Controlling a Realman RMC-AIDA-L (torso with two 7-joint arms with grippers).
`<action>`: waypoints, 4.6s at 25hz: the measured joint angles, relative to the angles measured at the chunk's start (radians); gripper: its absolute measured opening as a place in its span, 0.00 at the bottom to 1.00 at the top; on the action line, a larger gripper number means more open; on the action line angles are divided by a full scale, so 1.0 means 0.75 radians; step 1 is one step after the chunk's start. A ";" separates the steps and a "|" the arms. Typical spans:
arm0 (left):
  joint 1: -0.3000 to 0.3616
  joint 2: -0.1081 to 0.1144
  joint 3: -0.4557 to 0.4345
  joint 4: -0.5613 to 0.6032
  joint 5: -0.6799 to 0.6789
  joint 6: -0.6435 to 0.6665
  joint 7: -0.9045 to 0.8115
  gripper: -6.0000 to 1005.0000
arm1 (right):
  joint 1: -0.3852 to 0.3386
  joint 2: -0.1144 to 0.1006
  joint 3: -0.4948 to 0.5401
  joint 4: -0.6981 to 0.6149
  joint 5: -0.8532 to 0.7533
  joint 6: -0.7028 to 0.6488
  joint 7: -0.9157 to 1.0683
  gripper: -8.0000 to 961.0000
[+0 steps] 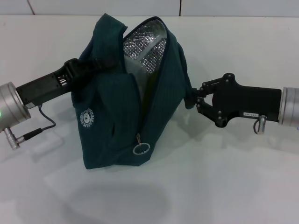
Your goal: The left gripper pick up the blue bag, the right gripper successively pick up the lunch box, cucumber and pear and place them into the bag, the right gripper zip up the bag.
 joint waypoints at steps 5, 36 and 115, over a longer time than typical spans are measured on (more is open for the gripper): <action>0.000 0.000 0.000 0.000 0.000 0.000 0.000 0.05 | -0.002 -0.001 0.011 -0.001 0.001 0.005 -0.002 0.13; -0.047 -0.003 0.080 -0.175 0.009 0.003 0.088 0.05 | -0.308 -0.022 0.311 -0.293 0.005 -0.388 -0.024 0.07; -0.052 -0.004 0.096 -0.176 0.004 0.047 0.145 0.05 | -0.197 0.004 0.183 0.261 -0.251 -0.461 0.011 0.61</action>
